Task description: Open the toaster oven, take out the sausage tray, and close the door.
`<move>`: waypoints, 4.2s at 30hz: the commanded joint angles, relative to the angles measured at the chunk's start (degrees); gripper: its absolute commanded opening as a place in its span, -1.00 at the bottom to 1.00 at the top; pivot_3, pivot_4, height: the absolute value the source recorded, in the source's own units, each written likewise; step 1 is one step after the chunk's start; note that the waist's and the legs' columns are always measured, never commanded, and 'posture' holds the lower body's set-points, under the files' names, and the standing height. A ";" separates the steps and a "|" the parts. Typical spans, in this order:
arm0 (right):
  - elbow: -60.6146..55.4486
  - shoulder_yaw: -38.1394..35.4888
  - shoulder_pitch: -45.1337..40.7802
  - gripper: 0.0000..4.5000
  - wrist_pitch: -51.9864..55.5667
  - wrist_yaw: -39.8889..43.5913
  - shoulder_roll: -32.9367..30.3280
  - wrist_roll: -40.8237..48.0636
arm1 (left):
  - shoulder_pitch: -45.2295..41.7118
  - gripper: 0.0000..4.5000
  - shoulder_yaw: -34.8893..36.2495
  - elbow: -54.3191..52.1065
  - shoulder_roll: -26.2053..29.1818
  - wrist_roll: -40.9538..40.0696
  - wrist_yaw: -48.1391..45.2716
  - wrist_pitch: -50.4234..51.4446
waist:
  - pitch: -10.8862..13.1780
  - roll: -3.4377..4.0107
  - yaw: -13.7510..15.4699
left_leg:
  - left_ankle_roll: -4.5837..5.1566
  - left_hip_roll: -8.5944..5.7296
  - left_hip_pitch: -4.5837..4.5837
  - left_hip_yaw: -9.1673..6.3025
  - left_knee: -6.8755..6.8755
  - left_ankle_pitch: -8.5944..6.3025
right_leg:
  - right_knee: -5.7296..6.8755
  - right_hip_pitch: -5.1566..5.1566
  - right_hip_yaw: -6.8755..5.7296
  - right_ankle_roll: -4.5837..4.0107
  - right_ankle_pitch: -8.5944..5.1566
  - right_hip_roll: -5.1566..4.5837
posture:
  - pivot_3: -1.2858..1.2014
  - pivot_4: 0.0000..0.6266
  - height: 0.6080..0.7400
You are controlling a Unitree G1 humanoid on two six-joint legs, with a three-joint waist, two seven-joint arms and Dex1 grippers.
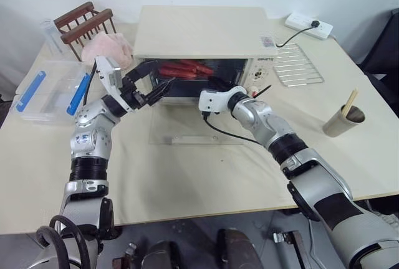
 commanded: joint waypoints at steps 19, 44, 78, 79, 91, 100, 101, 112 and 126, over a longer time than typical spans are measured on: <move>-33.50 -3.72 11.58 -0.99 0.82 17.35 -4.24 7.11 | -5.91 1.00 1.84 3.27 -1.71 -1.06 2.45 2.48 | 0.00 0.00 -1.51 | 0.00 -0.01 0.02 -0.08 -0.10 0.00 | 0.01 0.00 -0.07 0.00 0.00 0.01 | 0.03 -0.52 1.00; -63.66 -9.61 34.62 -0.99 6.72 28.72 -12.01 10.27 | -2.34 1.00 2.76 0.60 0.45 -2.33 -2.92 9.12 | 0.02 -0.05 2.62 | 0.00 -0.02 0.03 0.00 0.41 0.00 | 0.05 0.13 0.02 0.00 0.00 0.01 | 0.03 -0.52 1.00; -61.72 -13.64 38.23 -0.99 -15.77 28.90 -21.35 16.90 | 0.46 1.00 15.58 -6.31 11.41 -21.75 16.63 87.40 | 0.04 -0.12 4.56 | 0.01 -0.01 0.12 0.03 0.49 0.01 | 0.16 0.17 0.13 0.00 0.00 -0.02 | 0.03 -0.52 1.00; -61.62 -13.61 38.14 -0.99 -15.84 28.99 -21.35 16.96 | 0.32 1.00 15.91 -5.85 11.24 -22.29 17.31 88.13 | 0.04 -0.12 4.63 | 0.01 -0.02 0.13 0.03 0.49 0.01 | 0.15 0.18 0.14 0.00 0.00 -0.02 | 0.03 -0.52 1.00; -61.45 -12.84 37.80 -1.00 -17.39 31.25 -21.68 19.25 | 0.11 -0.17 17.81 3.16 10.96 -34.83 28.81 88.49 | 0.03 -0.15 4.74 | 0.00 -0.02 0.18 0.05 0.49 0.01 | 0.22 0.18 0.21 0.00 0.00 -0.03 | 0.03 -0.52 1.00; -60.15 -13.37 37.09 -1.00 -16.59 35.89 -22.19 25.55 | 5.19 -0.96 8.76 7.00 15.45 -58.78 36.62 88.49 | 0.04 -0.19 4.70 | 0.00 -0.02 0.24 0.04 0.49 0.01 | 0.30 0.18 0.31 0.00 0.00 -0.05 | 0.03 -0.52 1.00; -59.80 -13.91 36.80 -1.00 -15.38 36.63 -22.04 27.41 | 5.80 -0.96 7.85 7.85 15.88 -61.78 38.14 88.49 | 0.04 -0.19 4.66 | 0.00 -0.03 0.25 0.04 0.48 0.01 | 0.30 0.19 0.33 0.00 0.00 -0.07 | 0.03 -0.52 1.00; -61.11 -15.56 37.66 0.39 -11.06 39.32 -21.90 32.92 | 19.32 -1.00 6.75 -2.05 12.95 -84.17 57.59 79.81 | 0.02 -0.28 4.77 | 0.01 -0.05 0.34 -0.01 0.50 0.01 | 0.35 0.27 0.46 0.00 0.00 -0.15 | 0.03 -0.52 1.00; -59.44 -23.80 43.56 1.00 -5.50 42.13 -25.02 43.05 | 24.91 -1.00 13.90 -9.59 8.59 -84.17 61.07 77.64 | 0.01 -0.29 4.91 | 0.01 -0.09 0.34 0.01 0.51 0.01 | 0.19 0.35 0.45 0.00 0.00 -0.09 | 0.03 -0.52 1.00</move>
